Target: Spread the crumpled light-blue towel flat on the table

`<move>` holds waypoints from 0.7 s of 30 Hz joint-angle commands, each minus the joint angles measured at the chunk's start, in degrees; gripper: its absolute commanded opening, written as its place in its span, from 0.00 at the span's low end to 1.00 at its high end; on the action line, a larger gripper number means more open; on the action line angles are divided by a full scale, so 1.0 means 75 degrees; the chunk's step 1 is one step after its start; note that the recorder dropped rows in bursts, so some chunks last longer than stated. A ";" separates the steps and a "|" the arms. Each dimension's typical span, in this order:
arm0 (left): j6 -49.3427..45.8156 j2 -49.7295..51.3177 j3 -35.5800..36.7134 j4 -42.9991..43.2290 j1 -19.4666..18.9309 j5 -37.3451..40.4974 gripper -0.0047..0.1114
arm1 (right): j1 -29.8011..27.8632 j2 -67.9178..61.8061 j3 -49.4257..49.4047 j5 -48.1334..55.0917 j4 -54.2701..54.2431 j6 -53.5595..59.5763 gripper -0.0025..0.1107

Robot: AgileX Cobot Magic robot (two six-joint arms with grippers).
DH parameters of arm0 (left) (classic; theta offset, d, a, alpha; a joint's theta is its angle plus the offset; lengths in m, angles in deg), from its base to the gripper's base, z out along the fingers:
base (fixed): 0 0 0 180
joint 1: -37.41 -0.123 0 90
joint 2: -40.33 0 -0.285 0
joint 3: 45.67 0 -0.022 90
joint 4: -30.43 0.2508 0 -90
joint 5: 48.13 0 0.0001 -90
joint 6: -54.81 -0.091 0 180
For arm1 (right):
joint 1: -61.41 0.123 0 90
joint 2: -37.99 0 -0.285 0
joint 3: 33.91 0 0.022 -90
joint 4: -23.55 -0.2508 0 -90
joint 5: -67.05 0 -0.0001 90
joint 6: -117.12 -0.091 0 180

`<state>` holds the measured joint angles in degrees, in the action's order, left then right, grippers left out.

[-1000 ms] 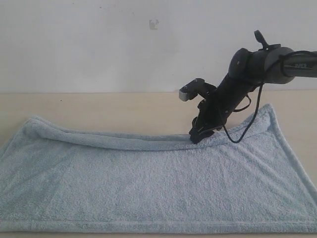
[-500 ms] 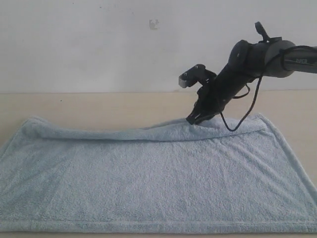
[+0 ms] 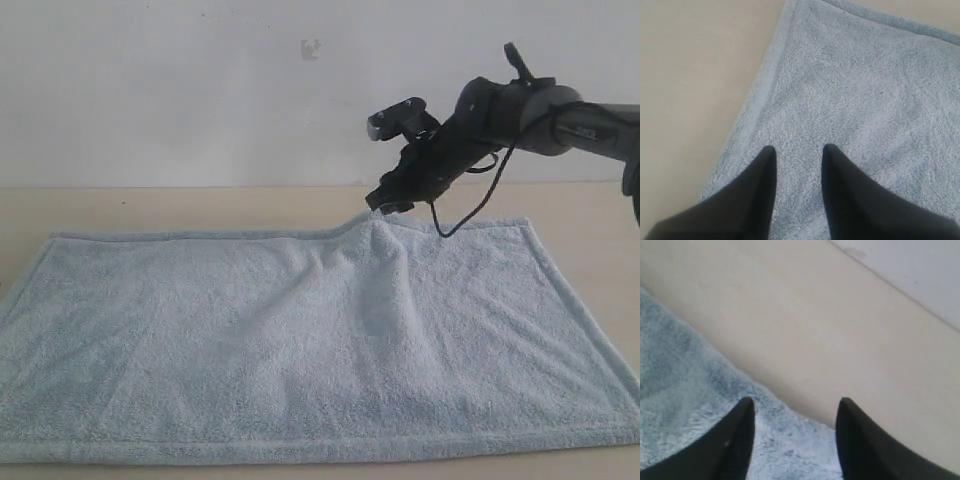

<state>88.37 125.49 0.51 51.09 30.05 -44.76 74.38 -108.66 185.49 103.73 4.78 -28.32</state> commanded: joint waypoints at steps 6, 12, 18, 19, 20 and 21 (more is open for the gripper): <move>0.0062 -0.0001 -0.0041 -0.0094 0.0016 -0.0103 0.31 | -0.1352 0.0322 0.0079 0.1397 0.1079 -0.1689 0.13; 0.0062 -0.0001 -0.0041 -0.0094 0.0016 -0.0103 0.31 | -0.1592 0.0292 0.0079 0.1558 0.1576 -0.1977 0.13; 0.0062 -0.0001 -0.0041 -0.0094 0.0016 -0.0103 0.31 | -0.1592 -0.0088 0.0079 0.1664 0.2503 -0.2801 0.13; 0.0062 -0.0001 -0.0041 -0.0094 0.0016 -0.0103 0.31 | -0.1592 -0.0151 0.0079 0.1661 0.2503 -0.2801 0.13; 0.0062 -0.0001 -0.0041 -0.0094 0.0016 -0.0103 0.31 | -0.1592 -0.0184 0.0079 0.1596 0.2503 -0.2801 0.13; 0.0062 -0.0001 -0.0041 -0.0094 0.0016 -0.0103 0.31 | -0.1592 -0.0213 0.0079 0.1533 0.2503 -0.2824 0.13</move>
<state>88.37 125.49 0.51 50.96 30.05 -45.22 62.69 -109.69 185.82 115.85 22.68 -48.62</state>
